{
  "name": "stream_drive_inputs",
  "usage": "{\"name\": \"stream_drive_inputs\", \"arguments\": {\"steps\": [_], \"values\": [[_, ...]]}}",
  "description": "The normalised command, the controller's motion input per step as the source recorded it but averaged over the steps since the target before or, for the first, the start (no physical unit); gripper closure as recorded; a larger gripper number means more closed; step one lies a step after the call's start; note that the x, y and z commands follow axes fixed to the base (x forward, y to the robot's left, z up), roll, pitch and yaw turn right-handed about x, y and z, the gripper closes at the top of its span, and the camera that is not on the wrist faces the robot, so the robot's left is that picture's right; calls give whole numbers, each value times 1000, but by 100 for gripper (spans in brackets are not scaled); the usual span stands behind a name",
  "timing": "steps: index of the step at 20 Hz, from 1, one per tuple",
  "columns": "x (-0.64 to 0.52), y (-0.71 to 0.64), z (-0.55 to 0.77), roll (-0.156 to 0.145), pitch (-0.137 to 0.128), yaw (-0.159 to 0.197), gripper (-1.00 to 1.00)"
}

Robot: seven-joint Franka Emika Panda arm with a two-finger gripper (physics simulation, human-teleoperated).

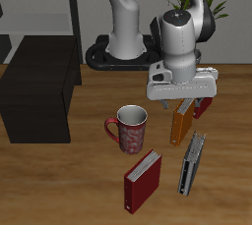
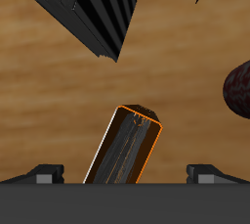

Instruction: Place the orange book flat on top of the shelf

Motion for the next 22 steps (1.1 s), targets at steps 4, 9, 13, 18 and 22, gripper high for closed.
{"name": "stream_drive_inputs", "arguments": {"steps": [4, 9, 13, 18, 22], "values": [[53, -66, -212, -15, 43, -12, -100], [64, -79, -99, -11, 31, -24, 100], [15, -45, 22, 3, -2, -12, 100], [-131, -83, 139, -7, -7, 10, 100], [-177, -169, 340, -17, 9, 28, 100]]}}
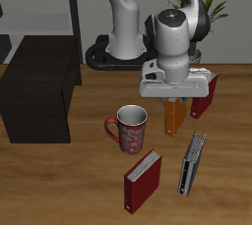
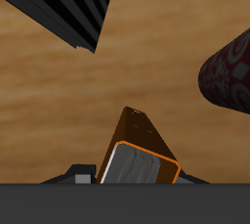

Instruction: Place the orange book flat on top of the shelf

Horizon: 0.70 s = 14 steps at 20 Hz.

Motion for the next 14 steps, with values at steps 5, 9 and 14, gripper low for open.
{"name": "stream_drive_inputs", "arguments": {"steps": [5, 9, 14], "values": [[-251, -253, 464, -36, -32, 55, 100], [-205, -344, 477, -61, -32, 64, 100], [-190, -354, 406, -51, -22, 48, 100]]}}
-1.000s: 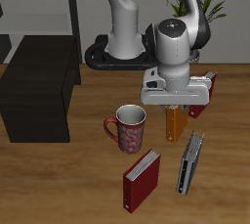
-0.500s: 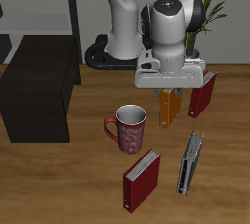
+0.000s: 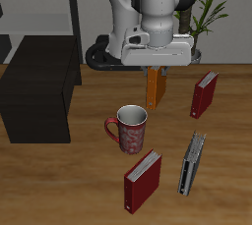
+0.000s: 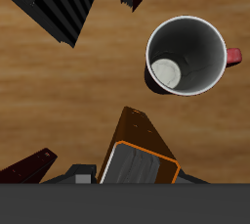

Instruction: Place the orange book flat on top of the shelf

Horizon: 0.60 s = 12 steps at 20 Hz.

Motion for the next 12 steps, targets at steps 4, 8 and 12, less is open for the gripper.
{"name": "stream_drive_inputs", "arguments": {"steps": [4, 8, 12], "values": [[-260, -334, 347, -41, -5, 65, 100], [-245, -314, 337, -39, -43, 69, 100], [-198, -350, 424, -78, -56, 72, 100]]}}
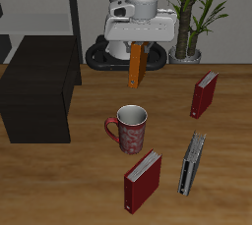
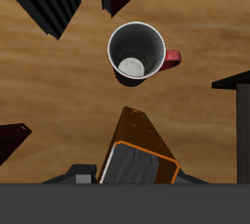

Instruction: Place the orange book flat on top of the shelf

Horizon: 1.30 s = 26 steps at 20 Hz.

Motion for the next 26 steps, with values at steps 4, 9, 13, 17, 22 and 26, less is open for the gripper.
{"name": "stream_drive_inputs", "arguments": {"steps": [4, 9, 13, 17, 22, 26], "values": [[-112, -333, 410, -98, -59, 65, 100], [-73, -444, 543, -150, -81, 88, 100], [-16, -491, 466, -174, -76, 78, 100], [-21, -492, 413, -144, -66, 50, 100], [-84, -381, 478, -120, -107, 58, 100], [-46, -301, 249, -73, -69, 62, 100]]}}
